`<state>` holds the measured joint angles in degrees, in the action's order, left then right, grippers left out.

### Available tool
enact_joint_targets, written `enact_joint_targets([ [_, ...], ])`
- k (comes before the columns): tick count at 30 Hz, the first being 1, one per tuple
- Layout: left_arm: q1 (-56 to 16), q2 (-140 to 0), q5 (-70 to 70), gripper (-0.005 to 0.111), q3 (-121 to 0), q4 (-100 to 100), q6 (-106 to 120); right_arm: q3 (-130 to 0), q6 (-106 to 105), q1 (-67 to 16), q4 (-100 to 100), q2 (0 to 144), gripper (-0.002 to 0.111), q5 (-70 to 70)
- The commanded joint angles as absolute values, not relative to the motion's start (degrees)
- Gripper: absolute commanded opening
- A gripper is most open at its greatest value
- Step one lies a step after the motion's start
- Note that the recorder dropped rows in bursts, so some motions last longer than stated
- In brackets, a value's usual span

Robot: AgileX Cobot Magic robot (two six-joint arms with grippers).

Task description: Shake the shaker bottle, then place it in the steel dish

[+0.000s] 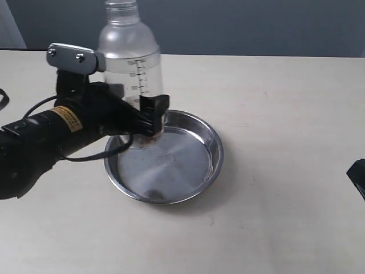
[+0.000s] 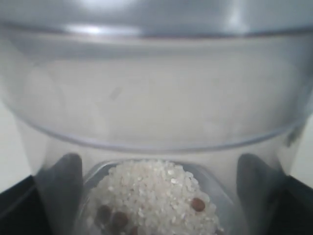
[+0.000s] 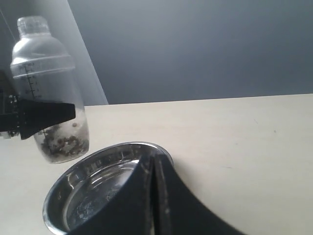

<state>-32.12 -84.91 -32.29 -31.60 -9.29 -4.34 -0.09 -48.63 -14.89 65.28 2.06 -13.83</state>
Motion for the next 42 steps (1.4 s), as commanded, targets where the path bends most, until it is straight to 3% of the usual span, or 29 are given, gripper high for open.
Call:
enact_joint_targets([
  [1, -31.94, -86.09, -38.46, 0.0, -36.53, 19.46, -19.96, 0.0, -48.84, -14.85, 65.44, 1.85, -0.001, -13.42],
  [5, -28.88, -84.16, -30.06, 0.0, -34.77, 11.11, -21.59, 0.0, -48.84, -14.85, 65.44, 1.85, -0.001, -13.58],
  [9, -31.2, -83.81, -35.8, 0.0, -33.55, -7.15, -11.27, 0.0, -48.84, -14.85, 65.44, 1.85, -0.001, -13.44],
  [14, -32.16, -84.4, -34.58, 0.0, -36.65, 17.91, -12.99, 0.0, -48.84, -14.85, 65.44, 1.85, -0.001, -13.3],
  [16, -30.09, -82.27, -26.07, 0.0, -36.48, 25.74, -17.11, 0.0, -48.84, -14.85, 65.44, 1.85, -0.001, -13.3],
  [18, -27.73, -79.63, -19.51, 0.0, -35.32, 22.03, -18.5, 0.0, -48.84, -14.85, 65.44, 1.85, -0.001, -13.3],
  [21, -26.44, -79.48, -26.82, 0.0, -33.66, 2.85, -16.49, 0.0, -48.84, -14.85, 65.44, 1.85, -0.001, -13.3],
  [24, -28.12, -81.11, -36.25, 0.0, -33.85, 13.39, -17.54, 0.0, -48.84, -14.85, 65.44, 1.85, -0.001, -13.3],
  [26, -28.12, -80.45, -30.63, 0.0, -34.12, 15.22, -19.24, 0.0, -48.84, -14.85, 65.44, 1.85, -0.001, -13.3],
  [29, -27.84, -79.81, -20.93, 0.0, -33.63, 2.42, -14.17, 0.0, -48.84, -14.85, 65.44, 1.85, -0.001, -13.3],
  [37, -28.19, -89.11, -35.8, 0.0, -32.19, 5.03, -12.94, 0.0, -48.84, -14.85, 65.44, 1.85, -0.001, -13.58],
  [42, -29.11, -98.6, -52.02, 0.0, -30.82, 3.27, -12.94, 0.0, -48.84, -14.85, 65.44, 1.85, -0.001, -13.58],
])
